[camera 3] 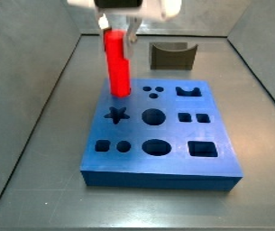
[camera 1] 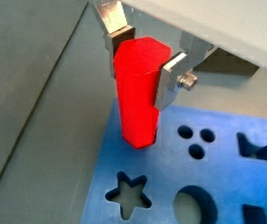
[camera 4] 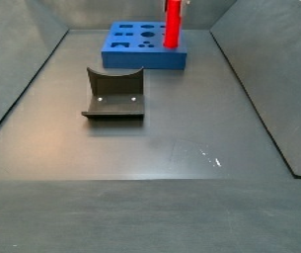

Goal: Insert the hexagon object.

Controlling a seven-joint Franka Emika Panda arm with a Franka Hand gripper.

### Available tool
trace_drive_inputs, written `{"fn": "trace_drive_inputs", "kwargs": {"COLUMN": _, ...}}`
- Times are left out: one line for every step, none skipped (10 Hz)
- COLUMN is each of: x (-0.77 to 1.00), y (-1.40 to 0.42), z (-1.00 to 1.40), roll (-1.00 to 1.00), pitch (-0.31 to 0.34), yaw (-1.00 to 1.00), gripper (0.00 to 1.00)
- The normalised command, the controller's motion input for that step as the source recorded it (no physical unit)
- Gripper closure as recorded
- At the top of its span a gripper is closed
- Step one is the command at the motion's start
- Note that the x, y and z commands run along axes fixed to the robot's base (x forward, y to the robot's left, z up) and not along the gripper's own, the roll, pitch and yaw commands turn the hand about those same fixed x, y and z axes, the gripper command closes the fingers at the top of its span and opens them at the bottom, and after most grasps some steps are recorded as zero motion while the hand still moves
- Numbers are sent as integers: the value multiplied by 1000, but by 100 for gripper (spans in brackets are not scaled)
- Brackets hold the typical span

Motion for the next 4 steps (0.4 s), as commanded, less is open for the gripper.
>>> {"fn": "trace_drive_inputs", "kwargs": {"x": -29, "y": -14, "z": -497, "roll": 166, "pitch": 0, "yaw": 0, "gripper": 100}}
{"fn": "trace_drive_inputs", "kwargs": {"x": -157, "y": -29, "z": -69, "roll": 60, "pitch": -20, "yaw": 0, "gripper": 100}}
{"fn": "trace_drive_inputs", "kwargs": {"x": 0, "y": 0, "z": 0, "roll": 0, "pitch": 11, "yaw": 0, "gripper": 100}}
{"fn": "trace_drive_inputs", "kwargs": {"x": 0, "y": 0, "z": 0, "roll": 0, "pitch": 0, "yaw": 0, "gripper": 100}}
